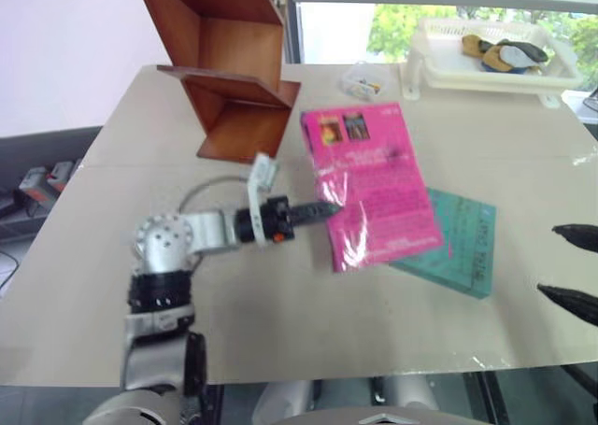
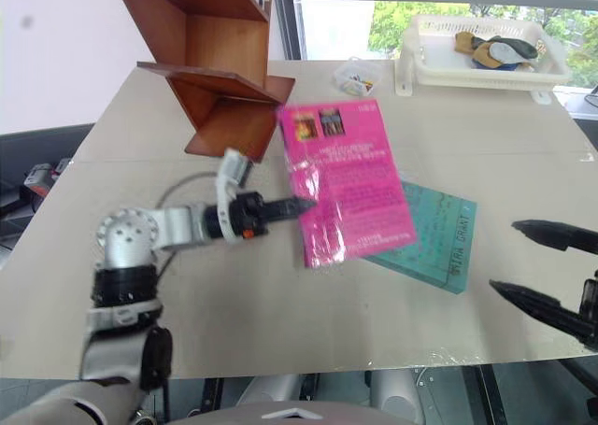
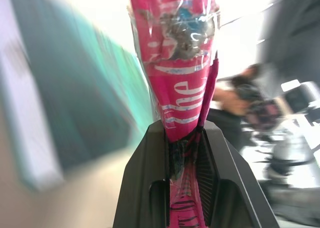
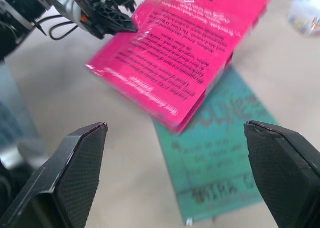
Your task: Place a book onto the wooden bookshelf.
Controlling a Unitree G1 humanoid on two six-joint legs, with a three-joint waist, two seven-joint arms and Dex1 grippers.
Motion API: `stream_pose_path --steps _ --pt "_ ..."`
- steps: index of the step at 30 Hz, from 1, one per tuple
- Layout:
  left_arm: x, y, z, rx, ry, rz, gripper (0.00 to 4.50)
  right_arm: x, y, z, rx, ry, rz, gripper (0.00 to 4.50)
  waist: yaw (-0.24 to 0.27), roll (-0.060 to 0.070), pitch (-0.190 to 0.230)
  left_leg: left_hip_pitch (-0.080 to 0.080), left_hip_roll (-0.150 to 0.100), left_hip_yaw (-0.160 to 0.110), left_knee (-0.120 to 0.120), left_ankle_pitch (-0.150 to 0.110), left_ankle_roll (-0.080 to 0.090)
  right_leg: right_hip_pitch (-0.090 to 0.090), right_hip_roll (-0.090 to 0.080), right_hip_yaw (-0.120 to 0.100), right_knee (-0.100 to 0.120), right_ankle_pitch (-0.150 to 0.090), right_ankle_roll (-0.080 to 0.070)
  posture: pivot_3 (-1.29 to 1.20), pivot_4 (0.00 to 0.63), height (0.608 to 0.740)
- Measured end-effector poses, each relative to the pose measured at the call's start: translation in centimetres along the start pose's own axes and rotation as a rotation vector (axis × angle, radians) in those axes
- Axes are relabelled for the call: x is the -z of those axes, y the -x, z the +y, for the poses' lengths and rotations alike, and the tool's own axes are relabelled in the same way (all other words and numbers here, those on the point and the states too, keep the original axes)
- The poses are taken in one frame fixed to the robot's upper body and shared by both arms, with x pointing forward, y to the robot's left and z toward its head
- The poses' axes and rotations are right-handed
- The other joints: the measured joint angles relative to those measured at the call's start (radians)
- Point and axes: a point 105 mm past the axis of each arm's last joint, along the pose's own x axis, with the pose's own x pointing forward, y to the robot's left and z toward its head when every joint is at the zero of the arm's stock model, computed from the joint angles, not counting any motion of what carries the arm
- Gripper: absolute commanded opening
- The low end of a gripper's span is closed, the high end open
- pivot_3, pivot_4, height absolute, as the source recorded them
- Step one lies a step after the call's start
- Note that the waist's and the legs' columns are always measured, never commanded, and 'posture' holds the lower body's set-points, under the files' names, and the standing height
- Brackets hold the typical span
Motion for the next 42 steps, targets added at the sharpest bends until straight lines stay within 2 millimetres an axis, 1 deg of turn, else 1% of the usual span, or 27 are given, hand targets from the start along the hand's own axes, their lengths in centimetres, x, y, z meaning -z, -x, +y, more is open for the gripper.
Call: stream_pose_path --steps 2,4,6,7,9,11,13,15,17,18,19,21,24,26,30,32,34,37,38,40,42 --pt "-1.6 -0.1 -0.2 -0.018 -0.139 -0.012 0.24 -0.6 0.1 -0.5 -0.009 -0.012 -0.057 4.5 0.0 0.0 0.0 -0.001 0.0 0.0 0.0 0.0 0.0 0.0 0.0 -0.001 -0.002 0.0 0.0 0.0 0.15 0.74" --pt "-3.1 -0.6 -0.4 -0.052 -0.315 0.013 0.24 -1.8 0.3 -1.2 -0.023 -0.027 -0.165 4.5 -0.001 -0.001 0.001 -0.002 0.0 0.0 0.0 0.0 0.0 0.0 0.0 -0.001 -0.003 0.0 0.0 0.0 0.15 0.74" --pt "-4.7 -1.3 -1.7 -0.037 -0.497 0.032 0.24 -2.8 0.5 -2.0 -0.038 -0.049 -0.274 4.5 -0.002 -0.001 0.002 -0.004 0.0 -0.001 0.0 0.0 0.0 -0.002 0.0 -0.001 -0.004 0.0 0.0 0.0 0.15 0.74" --pt "-5.2 -1.6 -2.2 -0.026 -0.559 0.035 0.24 -3.2 0.7 -2.3 -0.042 -0.054 -0.308 4.5 -0.001 -0.001 0.002 -0.005 0.0 -0.002 0.0 0.0 0.0 -0.002 0.0 -0.001 -0.005 0.0 0.0 0.0 0.15 0.74" --pt "-6.6 -2.0 -3.5 -0.016 -0.755 0.056 0.24 -4.7 1.0 -3.0 -0.064 -0.061 -0.43 4.5 -0.002 0.0 0.002 -0.007 0.0 -0.003 -0.001 0.0 0.0 -0.005 0.0 -0.001 -0.005 0.0 0.0 0.0 0.15 0.74" --pt "-7.1 -2.3 -3.7 -0.021 -0.844 0.069 0.24 -5.4 1.3 -3.4 -0.07 -0.06 -0.486 4.5 -0.002 0.0 0.002 -0.008 0.0 -0.003 -0.001 0.0 0.0 -0.005 0.0 -0.001 -0.006 0.0 0.0 0.0 0.15 0.74" --pt "-7.8 -2.5 -3.7 -0.043 -0.956 0.091 0.24 -5.6 1.4 -3.7 -0.078 -0.078 -0.523 4.5 -0.003 0.0 0.002 -0.01 0.0 -0.004 -0.001 0.0 0.0 -0.006 0.0 -0.002 -0.006 0.0 0.0 0.0 0.15 0.74" --pt "-9.3 -2.6 -4.1 -0.081 -1.114 0.101 0.24 -5.1 1.2 -4.0 -0.08 -0.104 -0.529 4.5 -0.002 0.0 0.002 -0.011 0.0 -0.004 -0.001 0.0 0.001 -0.007 0.0 -0.002 -0.007 0.0 0.0 0.0 0.15 0.74" --pt "-11.2 -2.5 -4.6 -0.153 -1.345 0.136 0.24 -4.9 1.0 -4.3 -0.084 -0.111 -0.541 4.5 -0.002 -0.001 0.003 -0.011 0.0 -0.004 -0.001 0.0 0.001 -0.007 0.0 -0.004 -0.007 0.001 0.0 0.0 0.15 0.74" --pt "-12.3 -2.3 -5.1 -0.183 -1.469 0.145 0.24 -4.9 1.0 -4.4 -0.09 -0.108 -0.557 4.5 -0.002 0.0 0.003 -0.011 0.0 -0.003 -0.001 0.0 0.001 -0.007 0.0 -0.004 -0.007 0.001 0.0 0.0 0.15 0.74" --pt "-12.9 -2.3 -5.6 -0.195 -1.539 0.145 0.24 -4.9 1.0 -4.5 -0.091 -0.109 -0.565 4.5 -0.002 0.0 0.003 -0.01 0.0 -0.003 -0.001 0.0 0.001 -0.007 0.0 -0.004 -0.007 0.001 0.0 0.0 0.15 0.74" --pt "-14.0 -2.4 -7.0 -0.195 -1.753 0.155 0.24 -5.1 1.2 -4.9 -0.093 -0.107 -0.59 4.5 -0.002 0.0 0.003 -0.011 0.0 -0.003 -0.001 0.0 0.001 -0.007 -0.001 -0.004 -0.007 0.001 0.0 0.0 0.15 0.74" --pt "-14.2 -2.2 -7.4 -0.184 -1.883 0.19 0.24 -5.2 1.5 -5.1 -0.103 -0.106 -0.603 4.5 -0.003 0.0 0.003 -0.011 0.0 -0.003 -0.001 0.0 0.001 -0.007 0.0 -0.004 -0.007 0.001 0.0 0.0 0.15 0.74" --pt "-14.7 -1.6 -7.5 -0.206 -1.979 0.242 0.24 -5.2 1.9 -5.5 -0.117 -0.116 -0.599 4.5 -0.003 0.0 0.003 -0.011 0.0 -0.003 -0.001 0.0 0.001 -0.008 0.0 -0.004 -0.006 0.001 0.0 0.0 0.15 0.74" --pt "-16.0 0.0 -8.2 -0.272 -2.11 0.339 0.24 -5.6 2.5 -6.1 -0.131 -0.111 -0.595 4.5 -0.005 0.001 0.003 -0.011 0.0 -0.002 0.0 0.0 0.001 -0.008 0.0 -0.004 -0.004 0.001 0.0 0.0 0.15 0.74" --pt "-16.5 1.3 -8.0 -0.305 -2.161 0.432 0.24 -5.6 2.4 -6.6 -0.142 -0.115 -0.601 4.5 -0.007 0.001 0.003 -0.011 0.0 -0.001 0.0 0.0 0.001 -0.009 0.001 -0.004 -0.003 0.001 0.0 0.0 0.15 0.74" --pt "-16.9 2.8 -7.4 -0.36 -2.181 0.536 0.24 -5.4 2.1 -7.0 -0.154 -0.125 -0.6 4.5 -0.007 0.001 0.004 -0.011 0.0 -0.001 0.001 0.0 0.001 -0.009 0.001 -0.004 -0.002 0.001 0.0 0.0 0.15 0.74" --pt "-17.5 4.8 -6.7 -0.437 -2.162 0.64 0.24 -5.2 1.7 -7.4 -0.17 -0.136 -0.568 4.5 -0.006 0.001 0.004 -0.011 -0.001 -0.001 0.003 0.0 0.001 -0.009 0.002 -0.004 0.001 0.0 0.0 0.0 0.15 0.74" --pt "-17.6 5.2 -6.7 -0.447 -2.156 0.659 0.24 -5.3 1.7 -7.5 -0.174 -0.134 -0.562 4.5 -0.006 0.001 0.004 -0.011 -0.002 -0.001 0.004 0.0 0.001 -0.01 0.002 -0.004 0.002 0.0 0.001 0.0 0.15 0.74" --pt "-17.7 6.2 -6.6 -0.48 -2.141 0.709 0.24 -5.7 1.8 -8.0 -0.18 -0.125 -0.541 4.5 -0.007 0.002 0.005 -0.013 -0.003 -0.001 0.006 0.0 0.002 -0.011 0.003 -0.004 0.003 0.0 0.001 0.0 0.15 0.74" --pt "-18.1 7.9 -6.6 -0.551 -2.115 0.764 0.24 -6.5 2.1 -8.7 -0.185 -0.106 -0.517 4.5 -0.008 0.002 0.005 -0.013 -0.003 -0.001 0.007 0.0 0.002 -0.012 0.003 -0.004 0.004 0.0 0.001 0.0 0.15 0.74"
